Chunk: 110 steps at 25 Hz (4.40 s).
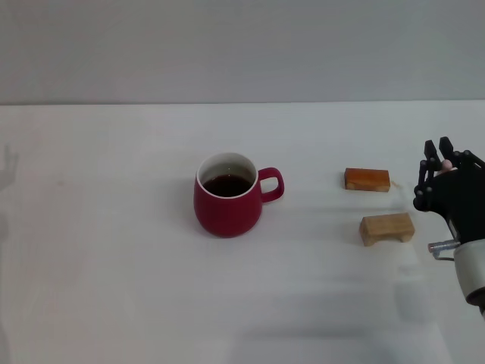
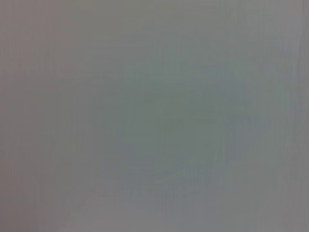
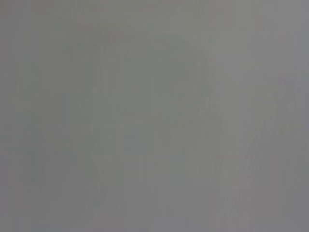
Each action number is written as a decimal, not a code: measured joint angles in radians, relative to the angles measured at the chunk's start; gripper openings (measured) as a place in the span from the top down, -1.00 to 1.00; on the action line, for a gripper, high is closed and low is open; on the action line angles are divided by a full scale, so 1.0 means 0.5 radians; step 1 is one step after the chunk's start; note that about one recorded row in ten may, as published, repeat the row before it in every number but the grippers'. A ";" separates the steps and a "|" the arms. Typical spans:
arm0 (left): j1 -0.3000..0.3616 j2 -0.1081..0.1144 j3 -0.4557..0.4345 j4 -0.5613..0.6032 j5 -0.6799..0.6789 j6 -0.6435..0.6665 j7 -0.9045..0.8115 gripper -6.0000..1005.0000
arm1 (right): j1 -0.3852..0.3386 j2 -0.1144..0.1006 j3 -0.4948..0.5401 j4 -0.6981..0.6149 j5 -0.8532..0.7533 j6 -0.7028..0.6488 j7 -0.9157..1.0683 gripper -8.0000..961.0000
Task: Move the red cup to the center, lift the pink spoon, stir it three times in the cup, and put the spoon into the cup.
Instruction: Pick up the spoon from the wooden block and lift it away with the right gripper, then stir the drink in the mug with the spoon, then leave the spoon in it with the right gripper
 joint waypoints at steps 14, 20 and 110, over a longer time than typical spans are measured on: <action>0.001 -0.003 0.000 0.000 0.000 0.000 -0.002 -0.65 | 0.021 0.000 0.000 0.030 0.000 0.000 -0.007 0.72; 0.001 -0.003 0.000 0.000 0.000 0.000 -0.003 -0.65 | 0.050 0.000 0.000 0.061 -0.001 0.001 -0.008 0.72; -0.040 -0.009 0.010 0.019 0.008 -0.006 -0.073 -0.65 | 0.857 0.015 -0.210 0.087 -0.077 0.215 0.185 0.72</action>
